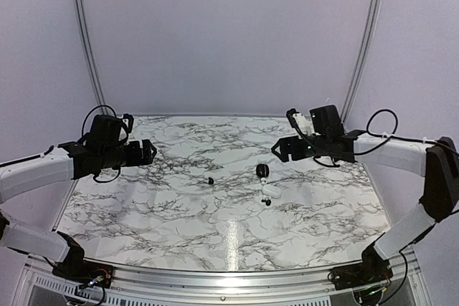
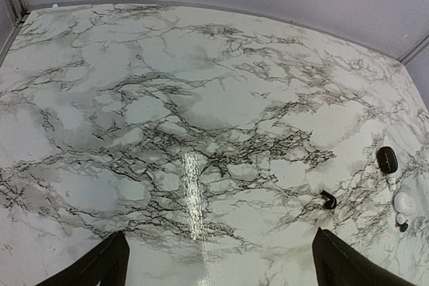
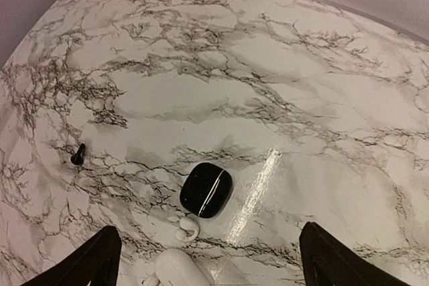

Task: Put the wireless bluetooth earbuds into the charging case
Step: Pick up the charging case from the center of the board.

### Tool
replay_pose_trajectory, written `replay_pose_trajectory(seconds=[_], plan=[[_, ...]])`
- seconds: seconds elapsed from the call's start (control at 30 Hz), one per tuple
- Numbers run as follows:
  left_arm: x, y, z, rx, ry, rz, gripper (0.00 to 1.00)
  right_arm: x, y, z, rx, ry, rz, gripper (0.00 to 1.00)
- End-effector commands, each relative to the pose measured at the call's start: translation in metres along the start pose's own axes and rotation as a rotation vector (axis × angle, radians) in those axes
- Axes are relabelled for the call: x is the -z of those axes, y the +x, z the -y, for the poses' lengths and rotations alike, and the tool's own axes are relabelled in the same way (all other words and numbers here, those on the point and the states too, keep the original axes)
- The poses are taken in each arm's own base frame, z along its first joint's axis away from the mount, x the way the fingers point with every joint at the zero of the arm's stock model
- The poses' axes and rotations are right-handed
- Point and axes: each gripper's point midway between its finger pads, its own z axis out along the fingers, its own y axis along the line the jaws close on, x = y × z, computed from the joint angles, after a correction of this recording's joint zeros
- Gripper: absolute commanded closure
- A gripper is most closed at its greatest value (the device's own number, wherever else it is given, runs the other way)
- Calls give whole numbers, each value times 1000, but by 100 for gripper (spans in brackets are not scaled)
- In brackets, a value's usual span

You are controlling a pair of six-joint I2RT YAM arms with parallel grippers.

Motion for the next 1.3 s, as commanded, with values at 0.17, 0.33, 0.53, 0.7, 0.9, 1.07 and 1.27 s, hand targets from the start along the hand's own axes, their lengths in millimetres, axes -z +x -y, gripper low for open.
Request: replay_pose_trajectory(seconds=[0.17,0.33,0.53,0.7,0.9,1.07,1.27], plan=[[12,-15,3,27,19,88,1,-64,37,-23,58,98,-197,15],[12,-14,1,37,15,99,1,-84,53,-24,56,122,-238,18],[11,-15,1,36,13,104,1,-99,64,-17,48,149,-259,21],[9,-14,1,36,15,99,1,-111,69,-16,50,153,-276,27],[8,-13,1,30,15,97,1,-121,69,-17,65,144,-288,36],[10,-15,-2,31,-2,109,1,-128,73,-21,85,117,-304,45],[13,-19,-8,43,-34,133,1,-132,71,-23,118,103,-313,53]])
